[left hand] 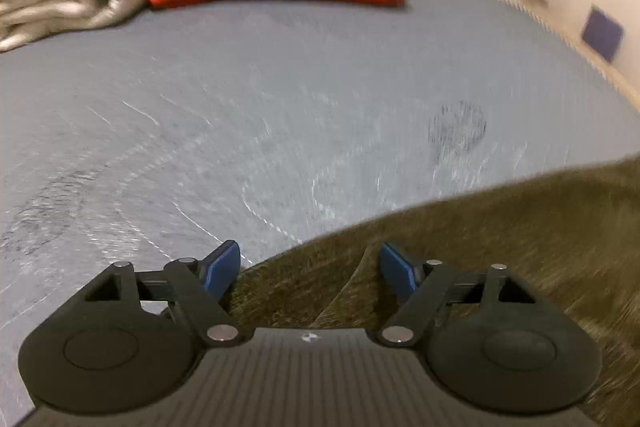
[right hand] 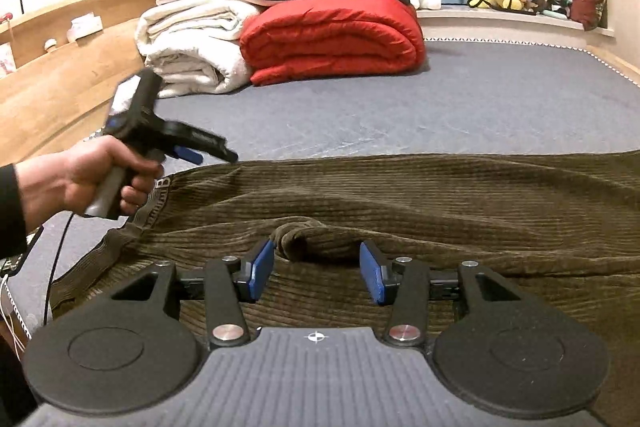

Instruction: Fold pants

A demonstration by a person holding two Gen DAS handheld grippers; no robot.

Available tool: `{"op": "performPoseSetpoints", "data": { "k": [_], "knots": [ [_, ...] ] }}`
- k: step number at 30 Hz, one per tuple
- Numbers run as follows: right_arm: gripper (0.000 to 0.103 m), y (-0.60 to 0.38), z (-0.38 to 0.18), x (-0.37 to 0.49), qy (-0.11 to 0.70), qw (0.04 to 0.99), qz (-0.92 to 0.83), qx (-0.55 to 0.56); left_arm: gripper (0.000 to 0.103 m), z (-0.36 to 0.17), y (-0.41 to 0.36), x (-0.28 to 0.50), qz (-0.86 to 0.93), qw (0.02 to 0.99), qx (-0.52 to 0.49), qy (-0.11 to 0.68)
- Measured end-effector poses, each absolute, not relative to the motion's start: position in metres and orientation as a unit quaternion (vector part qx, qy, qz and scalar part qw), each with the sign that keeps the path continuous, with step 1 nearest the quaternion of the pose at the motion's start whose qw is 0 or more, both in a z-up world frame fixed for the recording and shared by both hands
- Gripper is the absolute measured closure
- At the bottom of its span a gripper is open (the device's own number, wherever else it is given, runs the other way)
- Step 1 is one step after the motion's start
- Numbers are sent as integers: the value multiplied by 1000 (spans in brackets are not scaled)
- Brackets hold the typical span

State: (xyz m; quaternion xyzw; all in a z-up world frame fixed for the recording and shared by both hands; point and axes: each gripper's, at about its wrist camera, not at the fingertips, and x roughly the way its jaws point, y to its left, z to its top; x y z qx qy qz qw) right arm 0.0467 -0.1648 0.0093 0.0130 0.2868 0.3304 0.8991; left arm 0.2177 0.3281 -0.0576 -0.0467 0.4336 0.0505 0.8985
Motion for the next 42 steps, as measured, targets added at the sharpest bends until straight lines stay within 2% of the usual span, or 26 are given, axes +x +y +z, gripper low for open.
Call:
{"op": "performPoseSetpoints", "data": {
  "k": [3,5,6,7,8,9,15,22,27,30,34,38,42],
  "knots": [
    [52,-173,9,48,291,899,326,16,21,-72,335,222,35,893,-62,444],
    [52,-178,9,49,292,901,320,18,35,-74,334,219,21,898,-49,436],
    [52,-180,9,50,294,902,317,19,56,-72,331,217,7,901,-41,431],
    [52,-182,8,50,295,902,314,20,72,-68,327,214,2,904,-29,426],
    [52,-183,9,51,296,902,312,21,85,-63,322,211,9,907,-5,420],
    [52,-185,8,51,297,903,309,21,90,-59,317,208,23,908,19,417],
    [52,-191,9,50,293,910,291,21,94,-14,287,149,4,933,59,355],
    [52,-221,17,47,277,929,237,58,96,30,242,26,-42,948,89,303],
    [52,-274,32,60,281,933,180,137,97,17,223,-52,-76,936,85,333],
    [52,-319,47,80,278,932,134,193,97,-7,216,-62,-92,908,103,395],
    [52,-373,54,107,264,930,62,248,94,-28,221,-50,-99,890,80,439],
    [52,-403,27,129,272,926,31,261,91,-28,223,-39,-105,890,56,441],
    [52,-399,-9,153,321,902,46,285,87,-22,215,-30,-120,895,54,426]
  ]
}}
